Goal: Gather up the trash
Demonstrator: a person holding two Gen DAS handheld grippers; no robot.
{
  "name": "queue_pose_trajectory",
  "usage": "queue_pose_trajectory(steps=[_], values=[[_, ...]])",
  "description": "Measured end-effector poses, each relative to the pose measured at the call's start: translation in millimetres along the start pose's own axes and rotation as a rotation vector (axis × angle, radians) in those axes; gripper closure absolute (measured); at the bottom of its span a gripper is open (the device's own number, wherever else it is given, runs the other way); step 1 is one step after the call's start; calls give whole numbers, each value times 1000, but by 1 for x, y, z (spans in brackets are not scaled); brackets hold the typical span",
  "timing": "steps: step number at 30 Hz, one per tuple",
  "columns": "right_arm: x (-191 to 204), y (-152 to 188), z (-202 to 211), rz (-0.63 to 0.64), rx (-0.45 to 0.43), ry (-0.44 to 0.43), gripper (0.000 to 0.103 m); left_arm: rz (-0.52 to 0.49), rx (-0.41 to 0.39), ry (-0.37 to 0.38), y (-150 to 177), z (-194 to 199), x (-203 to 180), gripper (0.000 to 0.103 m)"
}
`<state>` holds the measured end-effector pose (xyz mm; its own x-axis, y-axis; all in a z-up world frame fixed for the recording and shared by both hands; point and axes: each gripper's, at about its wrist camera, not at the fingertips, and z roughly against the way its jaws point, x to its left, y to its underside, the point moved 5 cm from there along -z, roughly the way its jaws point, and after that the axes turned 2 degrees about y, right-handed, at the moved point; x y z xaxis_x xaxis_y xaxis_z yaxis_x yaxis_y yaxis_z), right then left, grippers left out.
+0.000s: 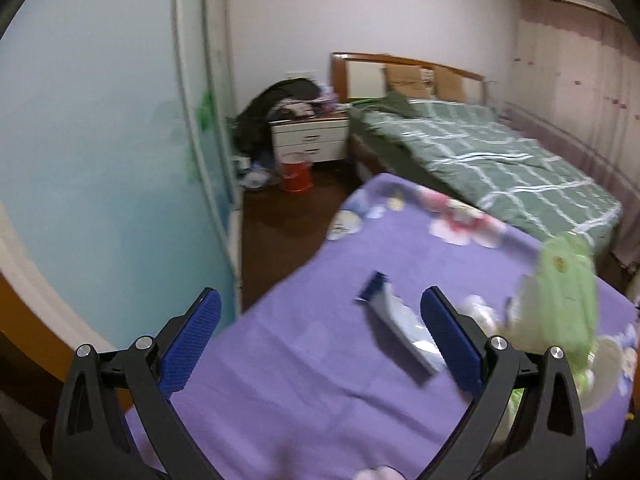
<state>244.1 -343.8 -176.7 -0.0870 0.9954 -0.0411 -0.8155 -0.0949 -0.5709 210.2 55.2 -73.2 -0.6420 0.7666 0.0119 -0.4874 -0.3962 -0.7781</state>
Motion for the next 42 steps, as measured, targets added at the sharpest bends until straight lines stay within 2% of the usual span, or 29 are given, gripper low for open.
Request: queue_pose_trajectory(steps=[4, 7, 14, 22, 36, 42], values=[[1, 0, 0, 0, 0, 0, 5, -15, 20, -87, -7, -12, 5, 5], [1, 0, 0, 1, 0, 0, 5, -54, 20, -120, -10, -16, -2, 5], [1, 0, 0, 1, 0, 0, 5, -131, 19, -134, -13, -21, -20, 5], [1, 0, 0, 1, 0, 0, 5, -105, 30, -167, -15, -23, -8, 5], [1, 0, 0, 2, 1, 0, 5, -102, 44, -163, -12, -30, 2, 5], [0, 0, 0, 4, 1, -2, 5, -88, 33, -238, -14, -31, 18, 5]])
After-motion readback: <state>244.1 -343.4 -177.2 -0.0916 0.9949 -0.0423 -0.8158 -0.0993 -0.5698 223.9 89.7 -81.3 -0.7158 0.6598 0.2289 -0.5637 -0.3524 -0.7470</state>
